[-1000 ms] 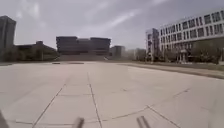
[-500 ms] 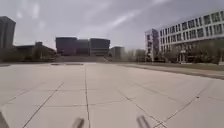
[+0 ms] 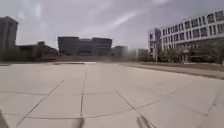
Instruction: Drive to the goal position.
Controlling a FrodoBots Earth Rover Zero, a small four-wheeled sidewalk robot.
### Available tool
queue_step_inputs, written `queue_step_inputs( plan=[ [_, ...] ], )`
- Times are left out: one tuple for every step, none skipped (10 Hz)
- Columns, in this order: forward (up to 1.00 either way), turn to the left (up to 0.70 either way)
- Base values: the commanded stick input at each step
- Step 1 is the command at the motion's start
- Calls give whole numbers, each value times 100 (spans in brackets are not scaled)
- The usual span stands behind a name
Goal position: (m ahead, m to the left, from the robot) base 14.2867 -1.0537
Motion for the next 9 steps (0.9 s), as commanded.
queue_step_inputs(
  plan=[
    [70,0],
    [70,0],
    [70,0],
    [70,0],
    [70,0],
    [70,0],
    [70,0],
    [70,0],
    [70,0]
  ],
)
